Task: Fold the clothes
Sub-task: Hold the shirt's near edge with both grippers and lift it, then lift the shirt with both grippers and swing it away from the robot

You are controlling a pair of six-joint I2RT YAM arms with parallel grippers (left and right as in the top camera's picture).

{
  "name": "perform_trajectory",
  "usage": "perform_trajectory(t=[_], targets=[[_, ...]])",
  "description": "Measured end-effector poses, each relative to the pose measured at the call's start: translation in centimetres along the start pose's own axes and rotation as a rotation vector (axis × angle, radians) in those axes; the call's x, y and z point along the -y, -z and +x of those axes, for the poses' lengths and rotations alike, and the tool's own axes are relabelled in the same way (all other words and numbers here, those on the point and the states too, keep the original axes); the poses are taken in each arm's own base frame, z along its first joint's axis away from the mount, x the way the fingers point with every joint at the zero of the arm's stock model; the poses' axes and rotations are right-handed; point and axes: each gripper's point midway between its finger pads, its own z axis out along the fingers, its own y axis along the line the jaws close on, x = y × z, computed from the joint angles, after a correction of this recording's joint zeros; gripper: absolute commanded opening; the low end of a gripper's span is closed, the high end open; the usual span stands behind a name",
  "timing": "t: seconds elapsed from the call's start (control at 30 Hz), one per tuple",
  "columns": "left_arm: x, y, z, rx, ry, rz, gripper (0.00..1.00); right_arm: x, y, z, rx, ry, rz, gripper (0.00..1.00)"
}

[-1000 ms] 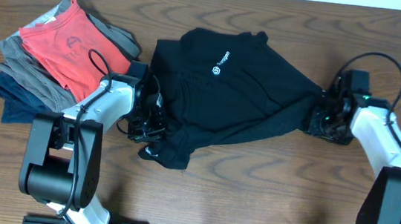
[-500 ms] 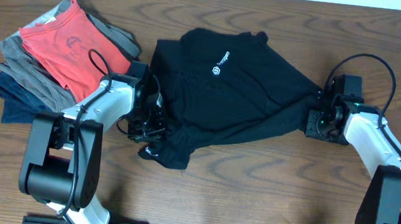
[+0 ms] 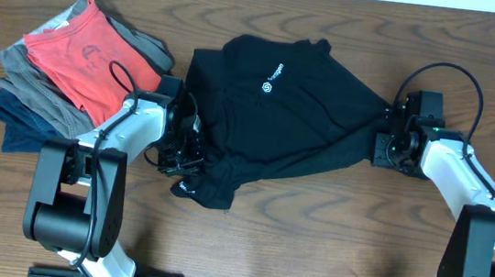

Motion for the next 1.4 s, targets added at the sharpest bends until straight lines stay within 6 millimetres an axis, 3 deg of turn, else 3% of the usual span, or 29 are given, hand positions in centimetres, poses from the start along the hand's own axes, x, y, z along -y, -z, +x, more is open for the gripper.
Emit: perform_trajectory(t=[0.1,0.17,0.23,0.37,0.57,0.7,0.9,1.1,1.27,1.4], targets=[[0.0,0.0,0.0,0.0,0.0,0.0,0.06,0.0,-0.5,0.3,0.007,0.005,-0.003,0.4],[0.0,0.0,0.0,0.0,0.0,0.0,0.06,0.0,-0.8,0.9,-0.002,0.007,-0.004,0.3],[0.0,0.0,0.0,0.0,0.0,0.0,0.06,0.0,-1.0,1.4,-0.014,0.011,-0.005,0.13],[0.0,0.0,0.0,0.0,0.0,0.0,0.06,0.1,-1.1,1.5,-0.016,0.002,0.001,0.01],[0.0,0.0,0.0,0.0,0.0,0.0,0.06,0.4,-0.5,2.1,-0.059,-0.033,0.022,0.01],[0.0,0.0,0.0,0.0,0.0,0.0,0.06,0.7,1.8,1.8,-0.077,-0.054,0.037,0.01],[0.3,0.7,0.2,0.014,-0.007,0.005,0.06,0.9,8.1,0.3,-0.015,-0.108,0.04,0.01],[2.3,5.3,1.0,0.143,-0.087,0.051,0.06,2.0,12.7,0.4,0.049,-0.187,0.041,0.01],[4.6,11.0,2.3,0.331,-0.182,0.117,0.06,3.6,16.2,0.0,0.11,-0.242,0.056,0.01],[7.0,16.8,3.5,0.53,-0.268,0.191,0.06,3.9,19.5,-0.6,0.176,-0.242,0.059,0.01]])
